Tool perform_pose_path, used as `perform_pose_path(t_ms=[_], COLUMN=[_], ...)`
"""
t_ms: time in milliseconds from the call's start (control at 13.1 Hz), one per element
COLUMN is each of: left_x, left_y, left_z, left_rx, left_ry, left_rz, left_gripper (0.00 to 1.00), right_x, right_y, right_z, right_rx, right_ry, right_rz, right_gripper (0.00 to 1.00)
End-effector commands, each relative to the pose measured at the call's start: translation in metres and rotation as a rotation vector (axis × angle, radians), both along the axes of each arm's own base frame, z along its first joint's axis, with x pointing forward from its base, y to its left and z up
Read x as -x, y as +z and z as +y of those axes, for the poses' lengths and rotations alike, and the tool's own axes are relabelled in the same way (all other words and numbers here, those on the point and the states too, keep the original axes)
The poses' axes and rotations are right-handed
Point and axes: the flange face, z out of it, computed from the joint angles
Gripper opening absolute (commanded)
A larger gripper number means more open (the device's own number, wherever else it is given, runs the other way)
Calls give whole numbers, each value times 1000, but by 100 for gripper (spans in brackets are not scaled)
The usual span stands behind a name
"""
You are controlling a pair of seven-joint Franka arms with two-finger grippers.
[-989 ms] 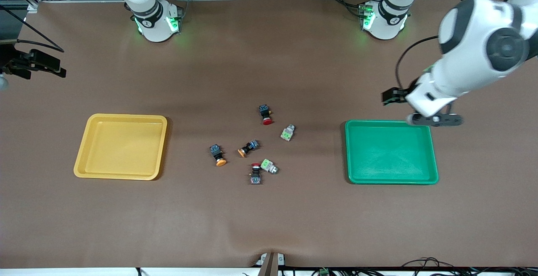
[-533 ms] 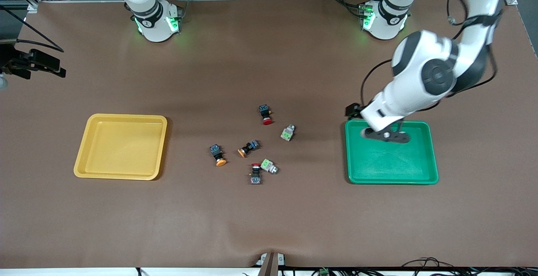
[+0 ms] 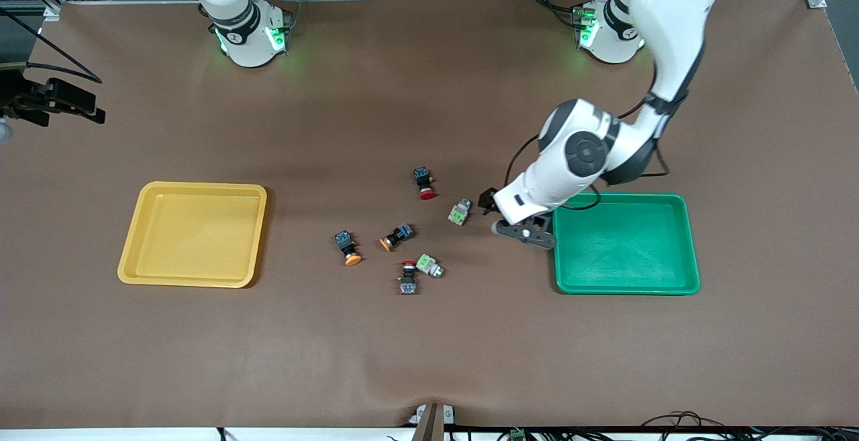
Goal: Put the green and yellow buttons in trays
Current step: 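Lower the left gripper onto the green button near the cluster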
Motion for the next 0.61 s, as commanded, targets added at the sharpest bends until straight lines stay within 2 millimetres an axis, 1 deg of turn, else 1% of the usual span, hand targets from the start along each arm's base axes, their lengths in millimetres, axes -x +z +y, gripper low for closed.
perform_pose_path(t_ms=[0,76,152,304,457,533], left_x=[21,25,30,38,40,43], left_y=[-5,-14,-32,-49,-61,-69], left_z=[-41,-47,-54,-62,-65,-67], left_rx=[-13,-25,-27,-36,-37,-25], left_ry=[12,14,17,12,-9,-9], left_rz=[-11,-26,-45,-51,-68,-75], left_gripper=[100,100,100,100,100,98], right_x=[0,0,0,0,0,0], right_y=[4,4,4,4,4,4], right_z=[2,3,3,2,4,4], right_rx=[-7,-7,-7,-7,-7,-8], right_ry=[-2,-1,-1,-2,1,1], right_rz=[0,0,0,0,0,0], right_gripper=[100,100,100,100,100,100])
